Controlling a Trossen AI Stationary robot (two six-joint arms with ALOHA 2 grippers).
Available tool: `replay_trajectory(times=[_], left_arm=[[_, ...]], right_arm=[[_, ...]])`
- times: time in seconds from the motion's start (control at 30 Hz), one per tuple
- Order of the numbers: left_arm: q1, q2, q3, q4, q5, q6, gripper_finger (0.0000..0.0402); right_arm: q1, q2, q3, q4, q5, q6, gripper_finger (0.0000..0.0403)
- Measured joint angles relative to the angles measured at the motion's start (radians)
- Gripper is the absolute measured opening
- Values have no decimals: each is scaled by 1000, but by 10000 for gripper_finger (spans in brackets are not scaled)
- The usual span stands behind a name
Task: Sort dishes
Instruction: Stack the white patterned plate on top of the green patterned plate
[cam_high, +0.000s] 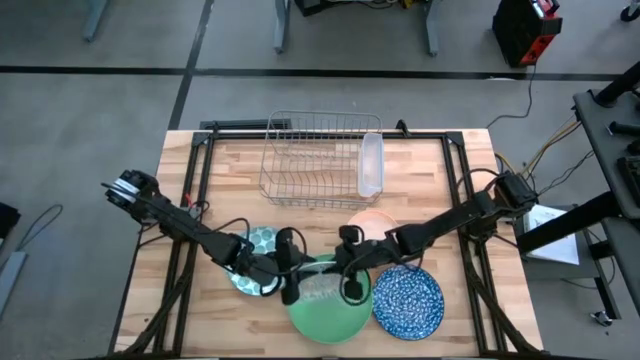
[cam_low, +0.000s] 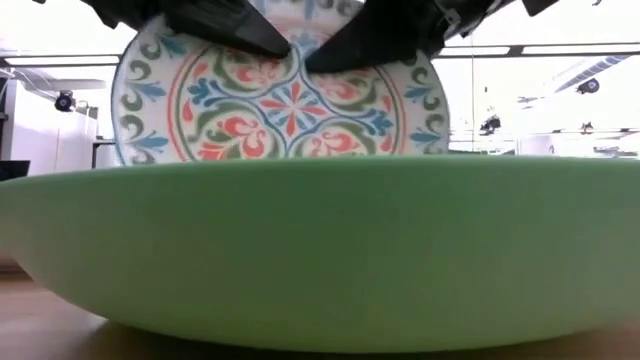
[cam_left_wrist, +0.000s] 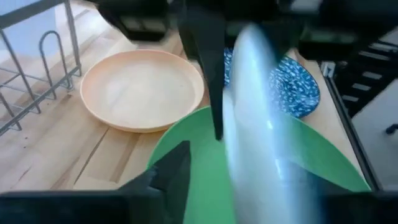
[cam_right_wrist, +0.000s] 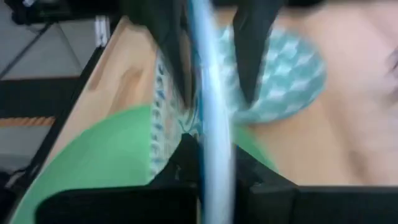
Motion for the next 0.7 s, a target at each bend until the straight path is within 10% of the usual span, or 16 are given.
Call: replay_trajectory(times=[0.2,0.43,0.7], left_arm=[[-12,-18,0,-28,13,-1,152],[-21,-90,-4,-117,-2,-70,22],[-64,-280,-4,-382,-49,-220,22]], right_arm=[[2,0,30,11,61,-153,12],[-12,1,59,45,93,-190,72],[-26,-12,67,41,114,-133,114]])
